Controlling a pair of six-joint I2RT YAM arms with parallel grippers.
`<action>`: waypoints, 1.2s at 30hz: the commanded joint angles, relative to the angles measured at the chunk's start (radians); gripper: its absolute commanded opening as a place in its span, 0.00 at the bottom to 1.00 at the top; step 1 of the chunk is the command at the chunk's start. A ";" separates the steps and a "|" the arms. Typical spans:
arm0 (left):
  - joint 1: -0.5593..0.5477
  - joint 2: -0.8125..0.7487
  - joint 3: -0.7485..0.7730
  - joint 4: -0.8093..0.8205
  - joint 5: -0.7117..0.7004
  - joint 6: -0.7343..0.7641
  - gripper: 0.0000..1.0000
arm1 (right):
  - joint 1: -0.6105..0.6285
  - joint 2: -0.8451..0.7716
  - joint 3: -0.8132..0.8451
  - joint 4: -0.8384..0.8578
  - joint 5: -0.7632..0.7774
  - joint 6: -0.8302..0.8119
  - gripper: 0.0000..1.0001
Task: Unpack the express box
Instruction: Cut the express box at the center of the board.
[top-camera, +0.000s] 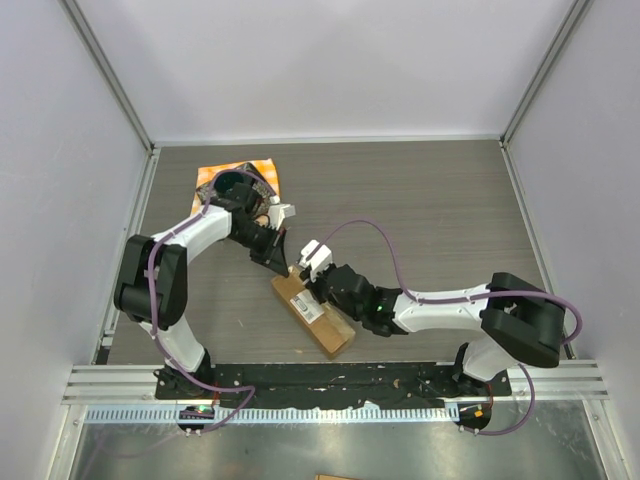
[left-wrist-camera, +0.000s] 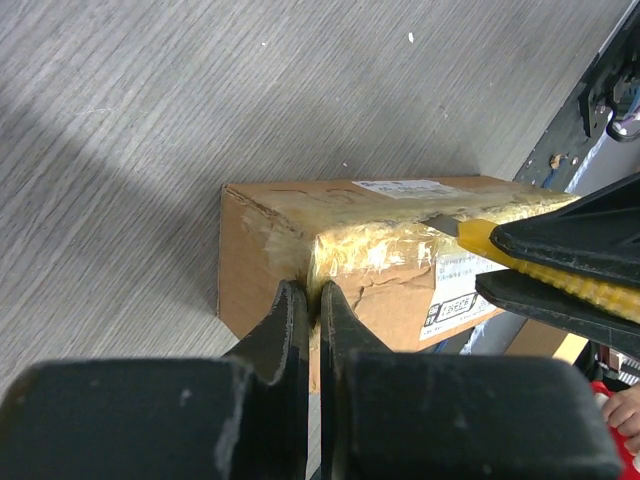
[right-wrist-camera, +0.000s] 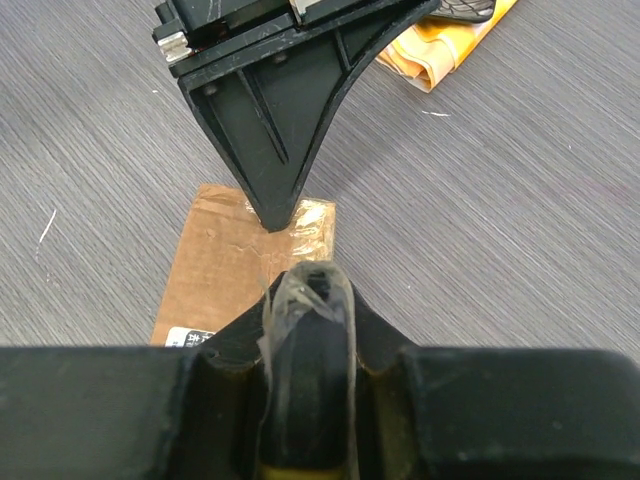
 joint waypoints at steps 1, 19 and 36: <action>-0.011 0.014 -0.046 0.064 -0.143 0.007 0.00 | 0.030 -0.080 -0.009 0.027 0.037 0.020 0.01; -0.023 -0.011 -0.053 0.064 -0.171 -0.006 0.00 | 0.063 -0.127 -0.075 0.049 0.092 0.066 0.01; -0.023 -0.022 -0.058 0.052 -0.162 -0.002 0.00 | 0.060 -0.098 -0.066 0.113 0.113 0.017 0.01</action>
